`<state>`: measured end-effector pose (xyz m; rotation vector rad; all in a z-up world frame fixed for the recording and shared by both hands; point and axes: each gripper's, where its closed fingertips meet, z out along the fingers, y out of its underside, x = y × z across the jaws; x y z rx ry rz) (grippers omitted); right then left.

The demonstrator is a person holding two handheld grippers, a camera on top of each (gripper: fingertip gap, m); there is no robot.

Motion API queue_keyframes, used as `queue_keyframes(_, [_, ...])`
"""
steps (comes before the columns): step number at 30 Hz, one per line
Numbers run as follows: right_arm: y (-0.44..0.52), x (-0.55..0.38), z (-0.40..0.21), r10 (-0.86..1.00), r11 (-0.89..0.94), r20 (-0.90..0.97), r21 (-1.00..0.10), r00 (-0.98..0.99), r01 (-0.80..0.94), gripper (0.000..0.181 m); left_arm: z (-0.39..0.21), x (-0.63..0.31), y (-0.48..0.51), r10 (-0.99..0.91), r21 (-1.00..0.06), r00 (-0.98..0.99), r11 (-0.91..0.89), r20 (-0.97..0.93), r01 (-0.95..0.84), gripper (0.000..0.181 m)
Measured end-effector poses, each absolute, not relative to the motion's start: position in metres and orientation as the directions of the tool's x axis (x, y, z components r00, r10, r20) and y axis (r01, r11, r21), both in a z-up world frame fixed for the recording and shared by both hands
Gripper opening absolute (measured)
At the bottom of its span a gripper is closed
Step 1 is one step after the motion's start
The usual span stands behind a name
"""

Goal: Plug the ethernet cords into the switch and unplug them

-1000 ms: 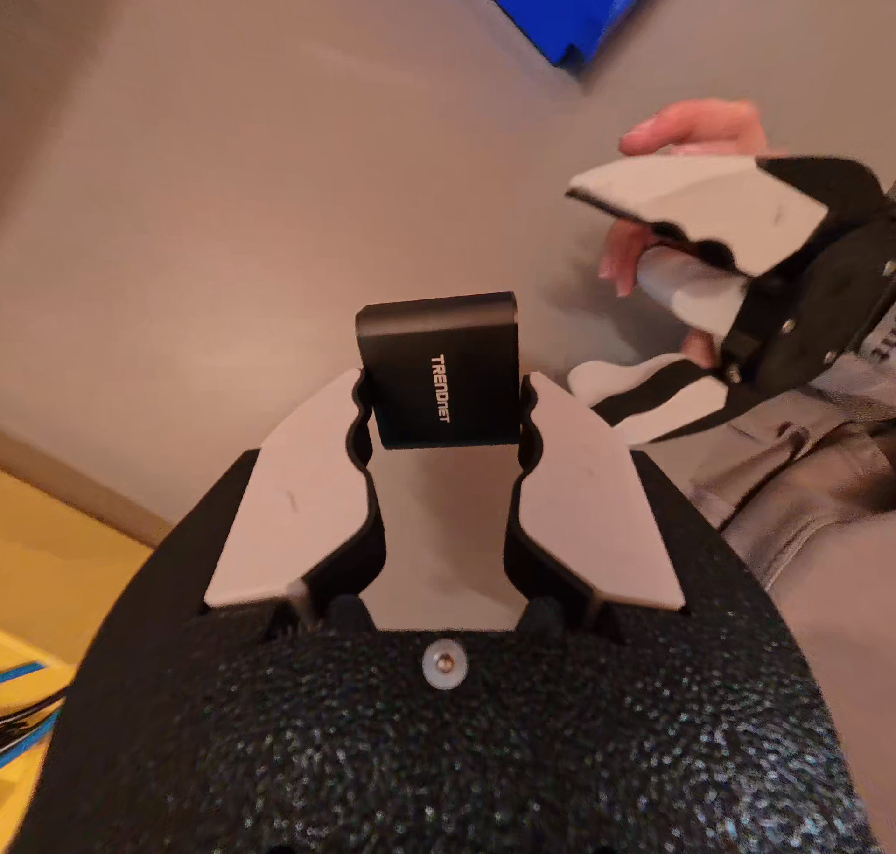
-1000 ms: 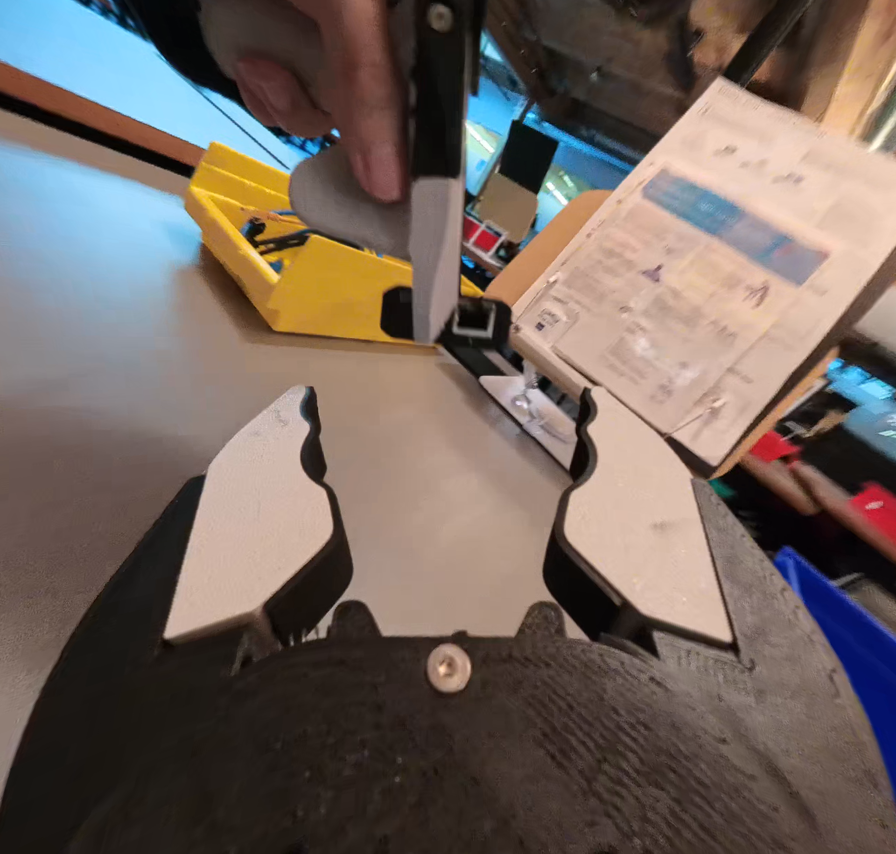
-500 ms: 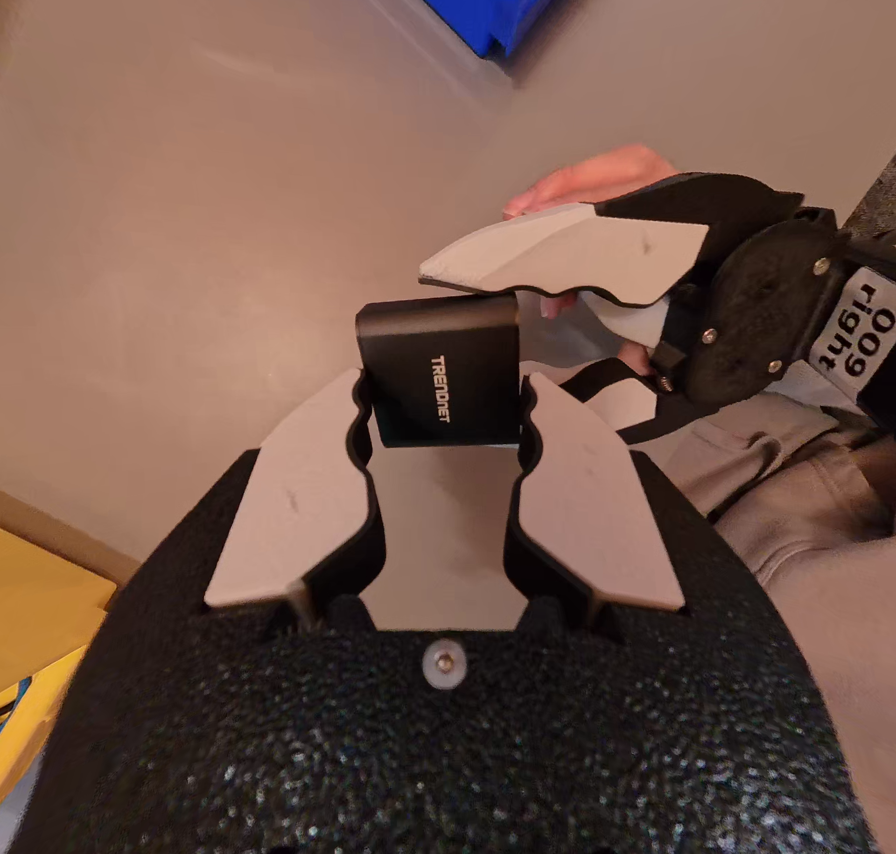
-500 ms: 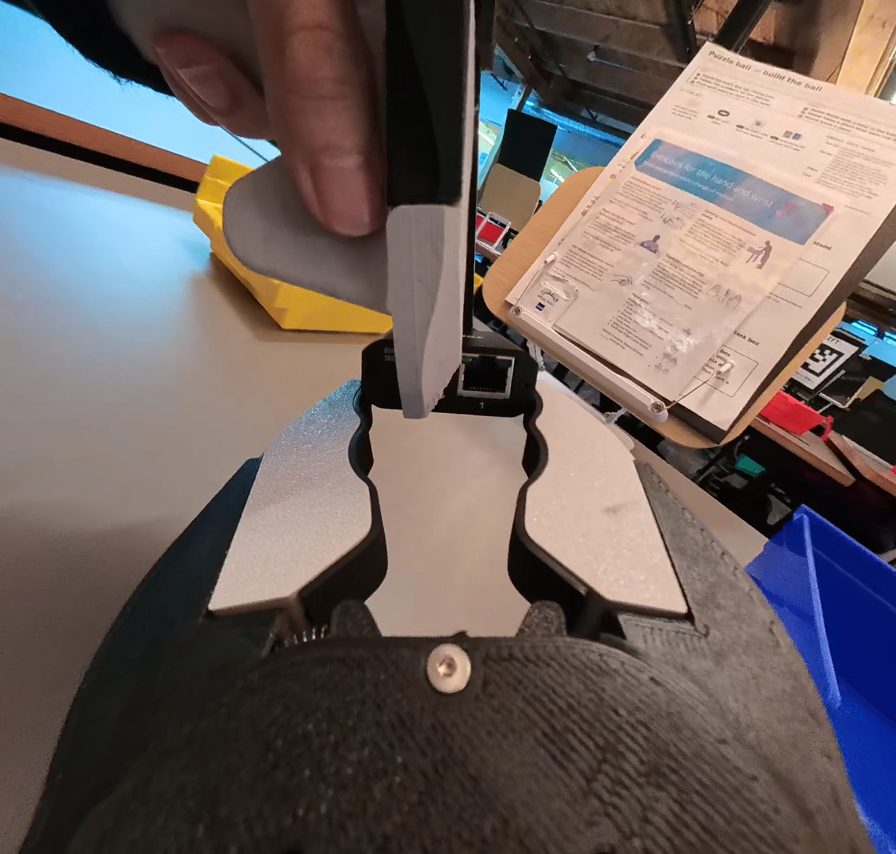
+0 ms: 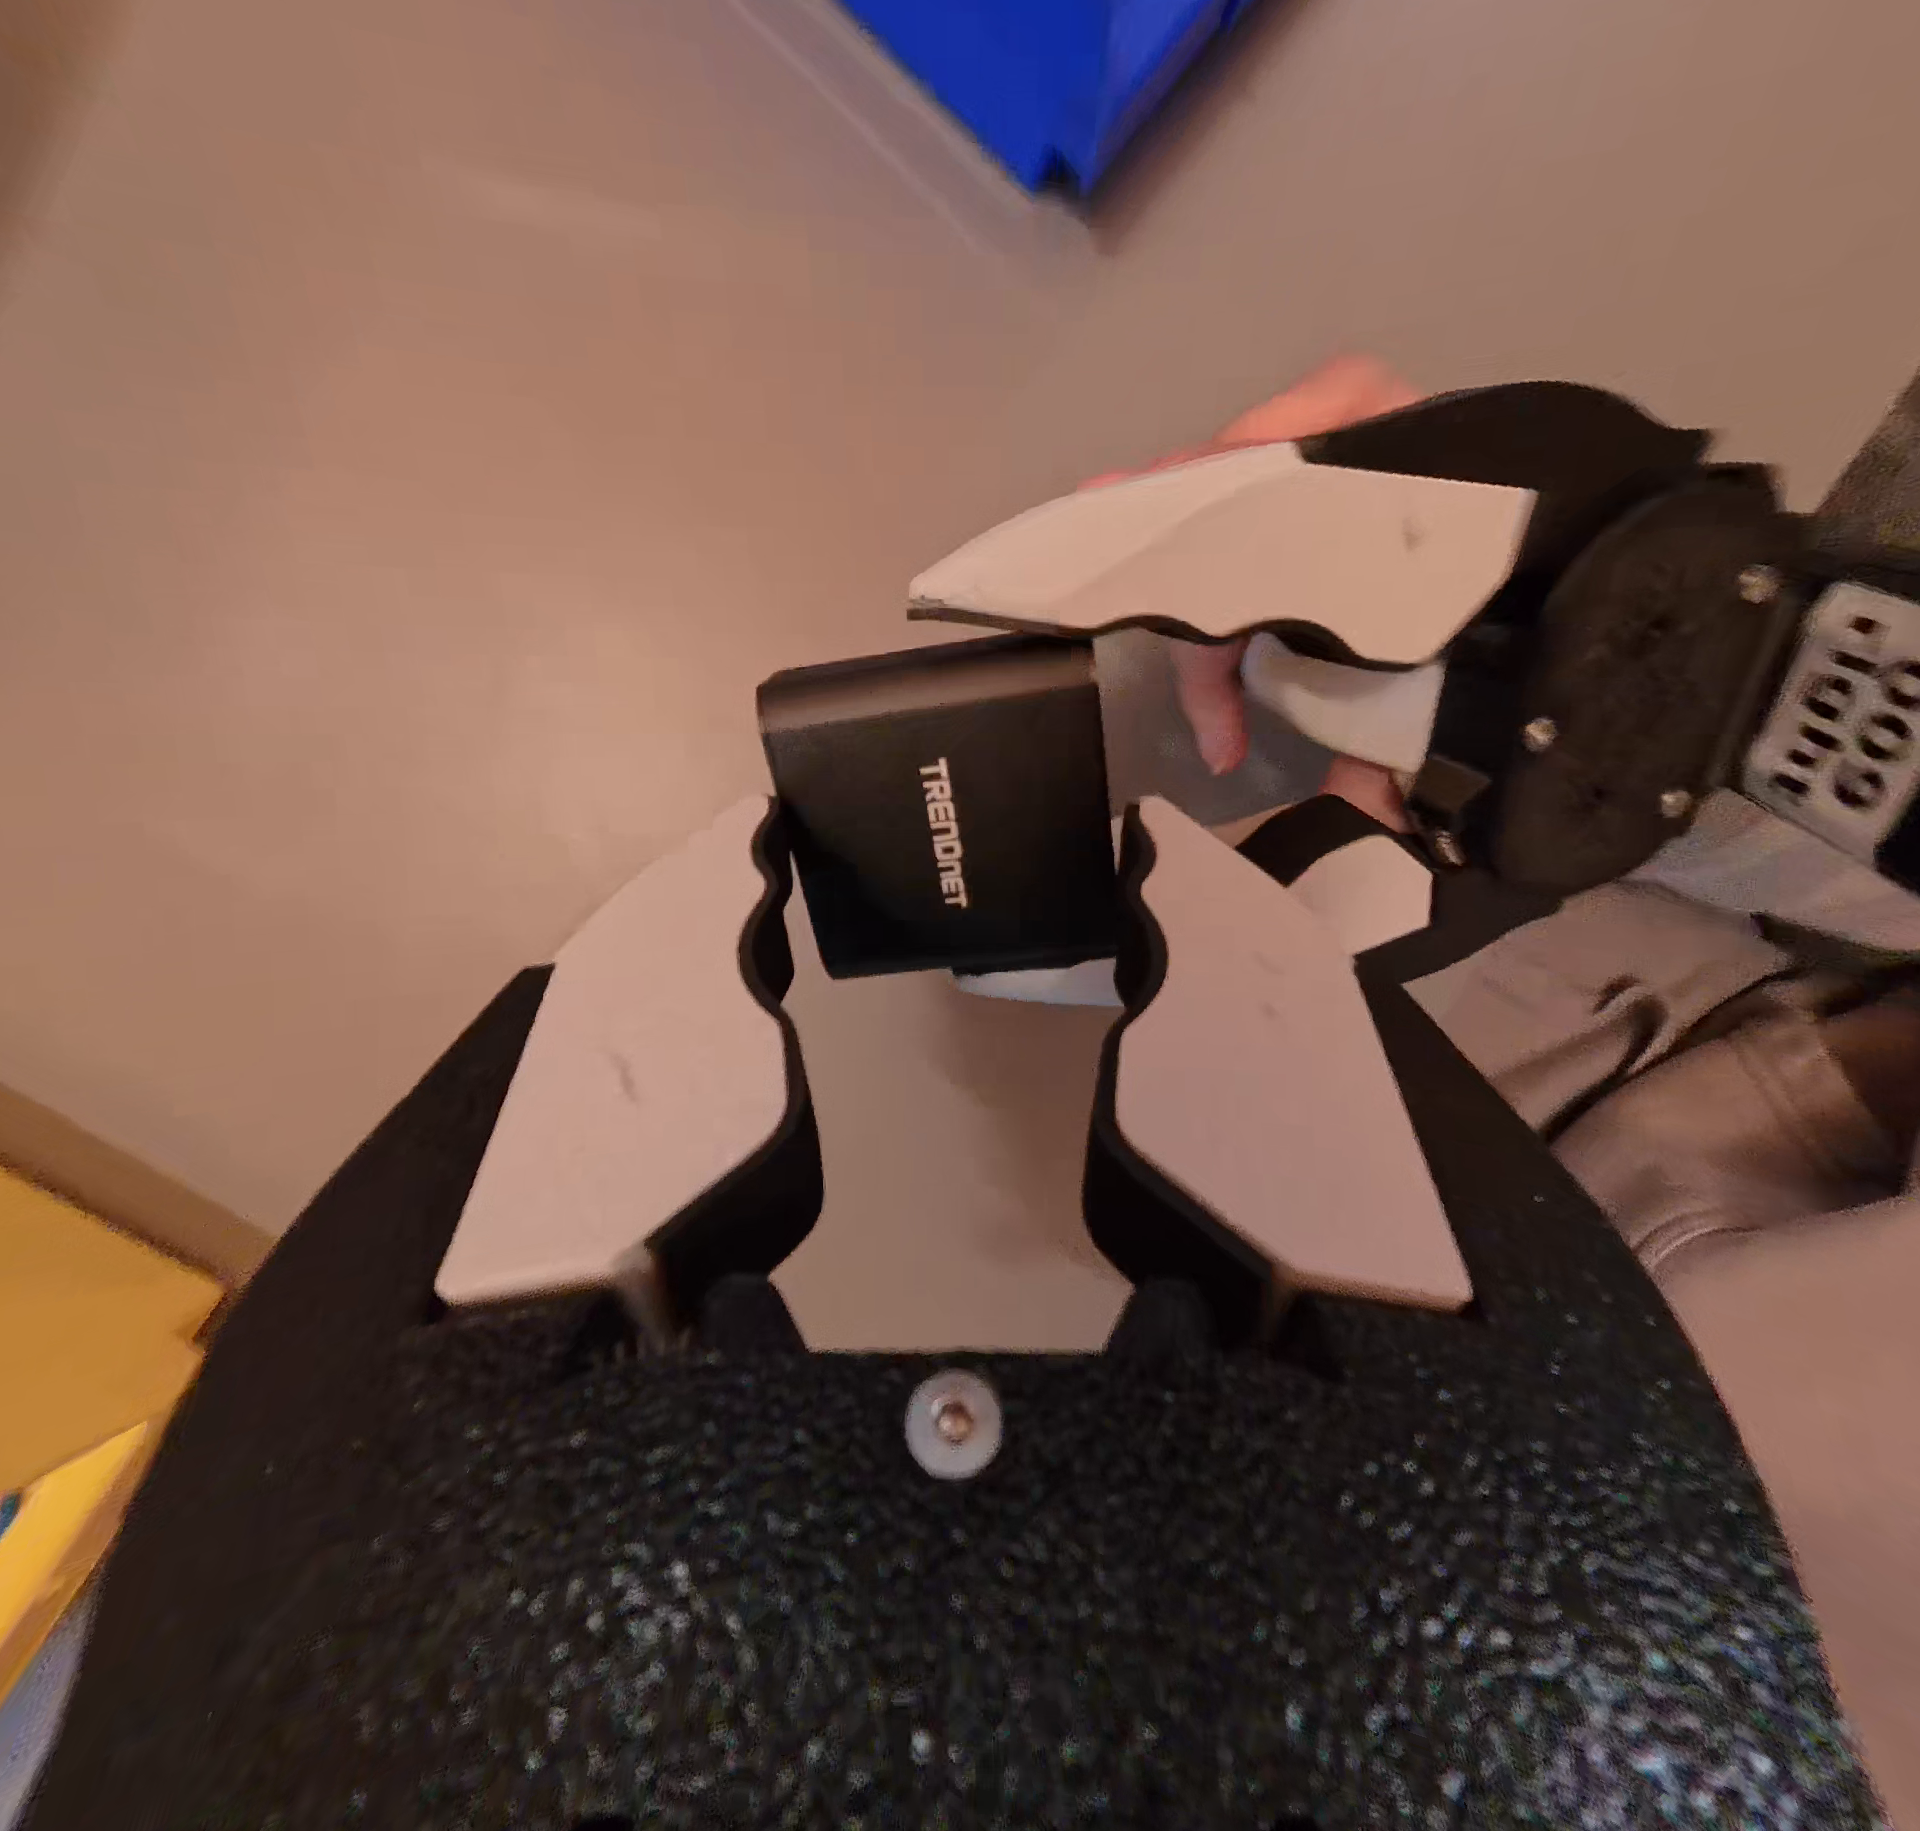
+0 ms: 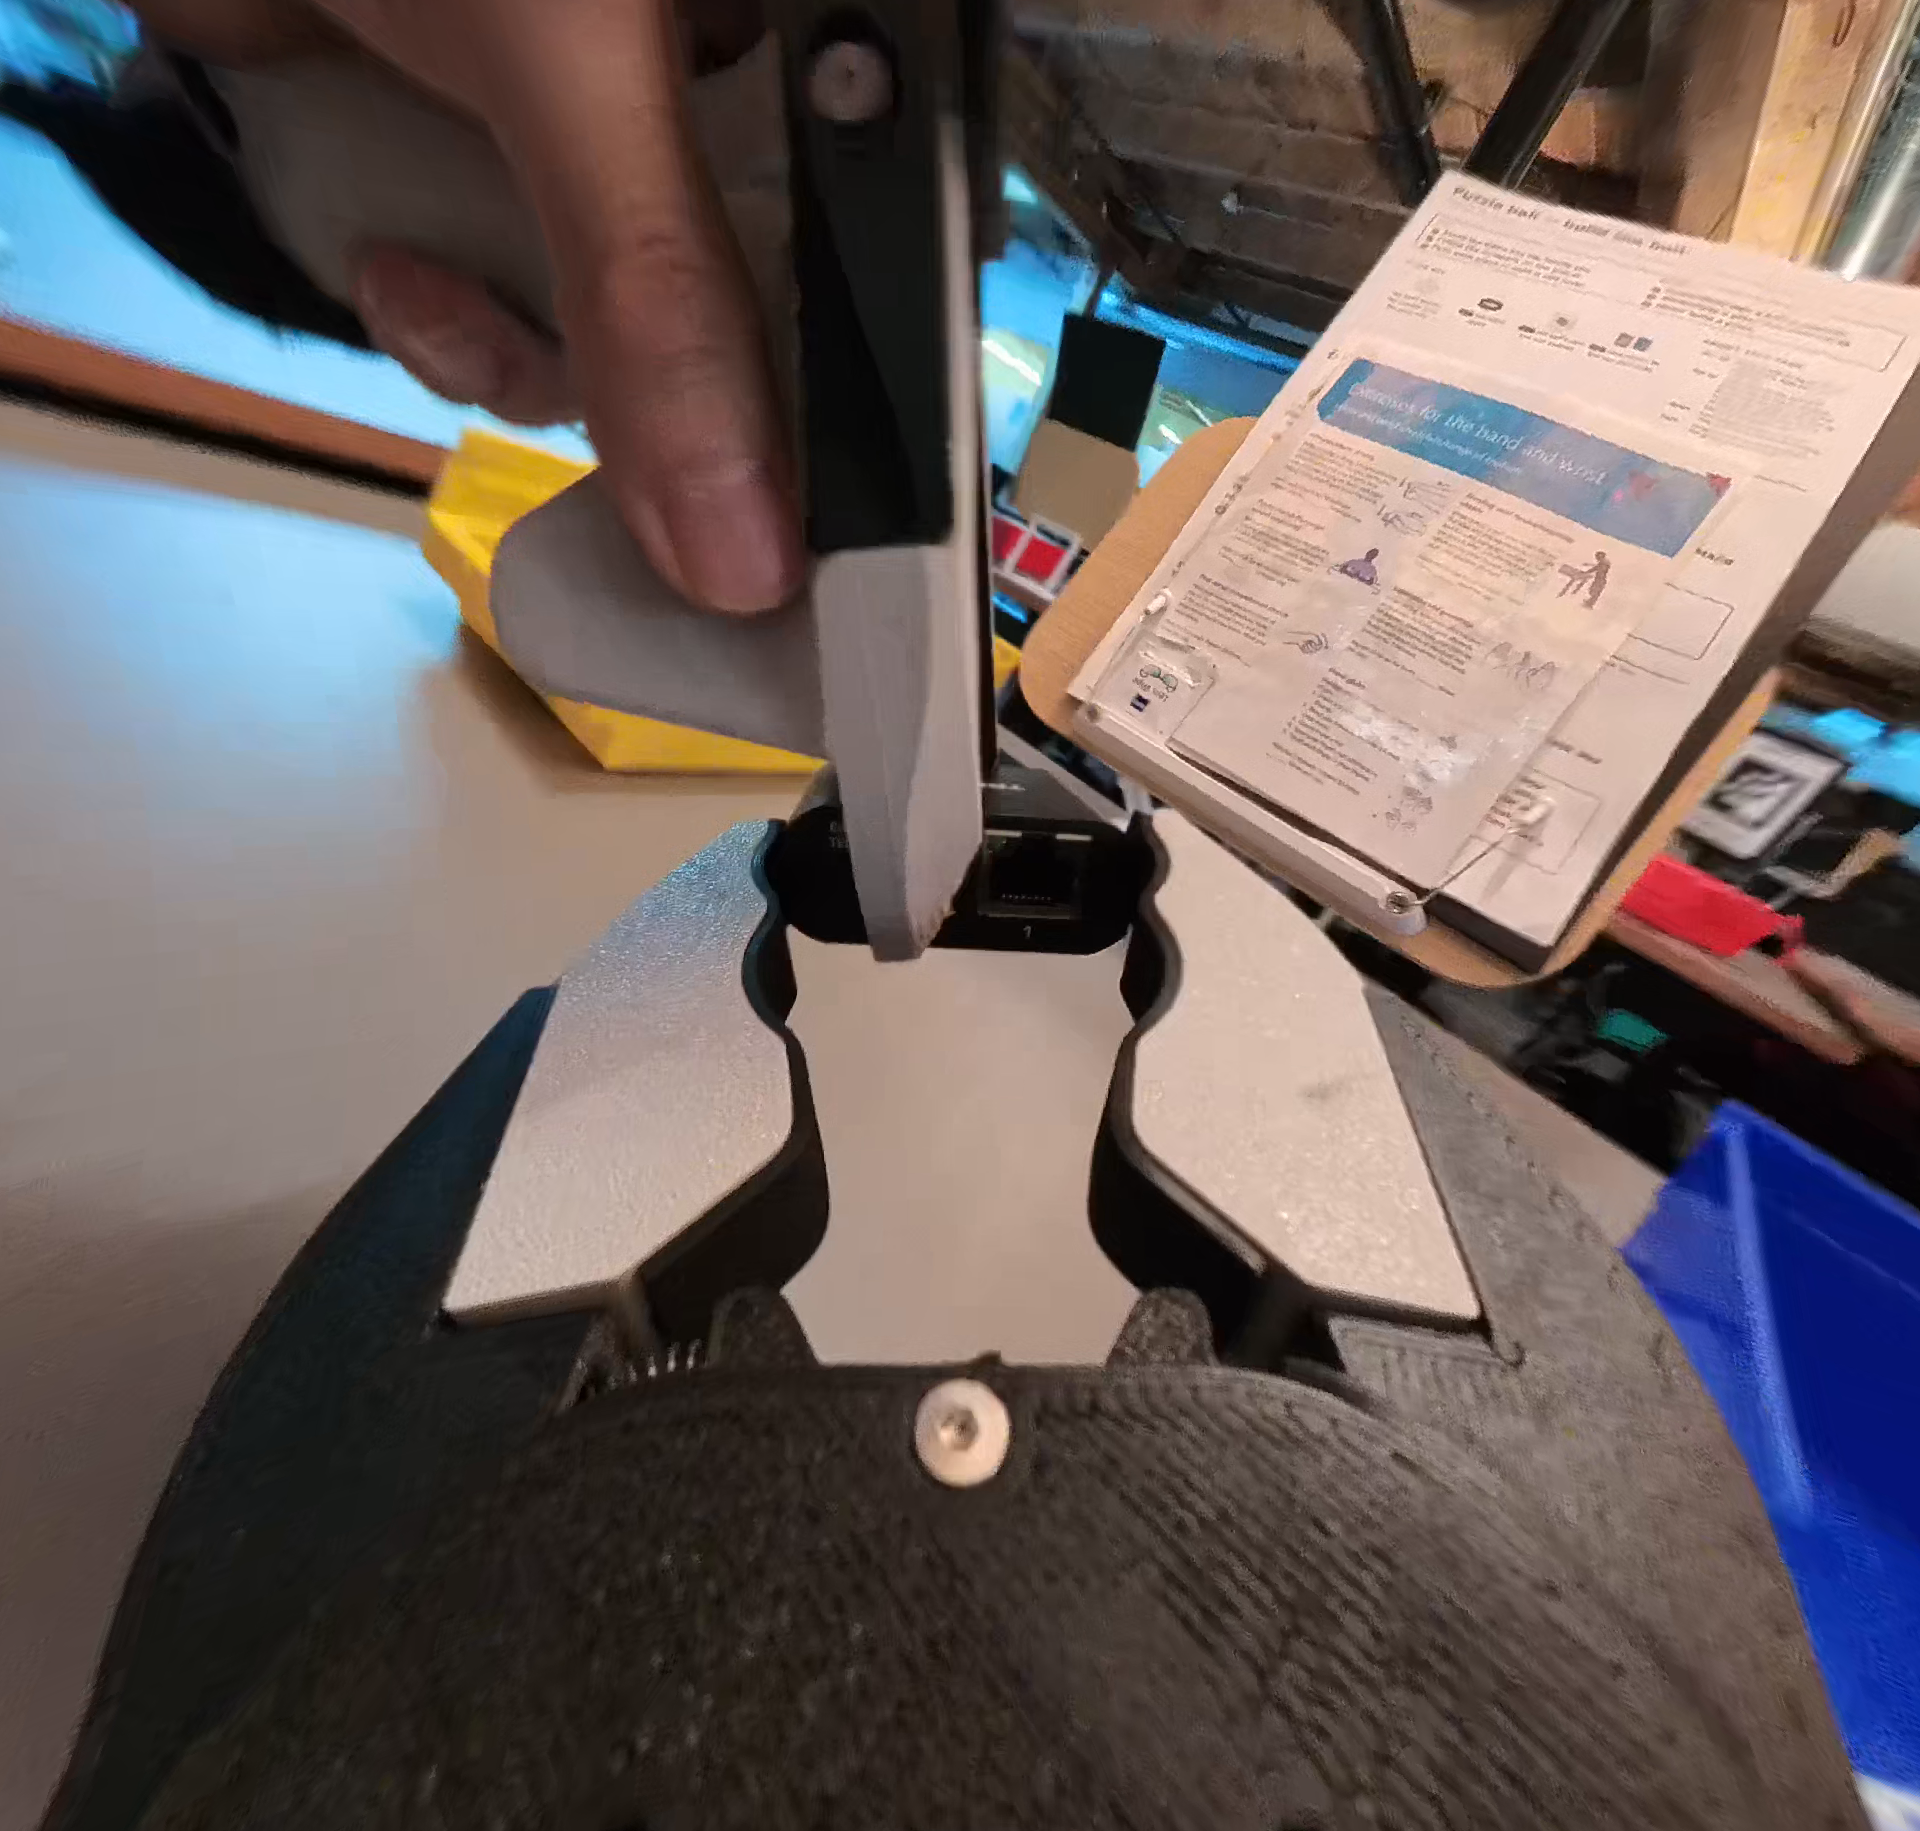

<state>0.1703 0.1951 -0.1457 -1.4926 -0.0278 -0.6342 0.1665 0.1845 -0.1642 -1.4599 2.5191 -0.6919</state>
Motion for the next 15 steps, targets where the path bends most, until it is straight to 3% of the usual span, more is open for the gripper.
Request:
queue_keyframes(3, [0.188,0.175,-0.141,-0.298,0.072,0.215,-0.966,0.930,0.246,0.062,-0.142,0.168,0.176,-0.824,-0.588,-0.537,0.346,0.183,-0.731,0.065])
queue_keyframes(7, [0.173,0.176,-0.125,-0.217,0.215,0.114,-0.963,0.969,0.162,0.062,-0.109,0.168,0.192,-0.788,-0.717,-0.473,0.059,0.394,-0.695,0.074])
queue_keyframes(9, [0.170,0.167,-0.111,-0.148,0.274,0.108,-0.951,0.983,0.145,0.062,-0.115,0.163,0.198,-0.695,-0.673,-0.434,-0.096,0.573,-0.734,0.079])
queue_keyframes(11, [0.169,0.156,-0.101,-0.094,0.320,0.119,-0.937,0.988,0.143,0.062,-0.116,0.153,0.189,-0.469,-0.558,-0.409,-0.237,0.783,-0.795,0.079])
queue_keyframes(15, [0.178,0.135,-0.103,-0.006,0.311,0.174,-0.936,0.985,0.167,0.062,-0.111,0.135,0.174,-0.009,-0.359,-0.379,-0.340,0.925,-0.869,0.058])
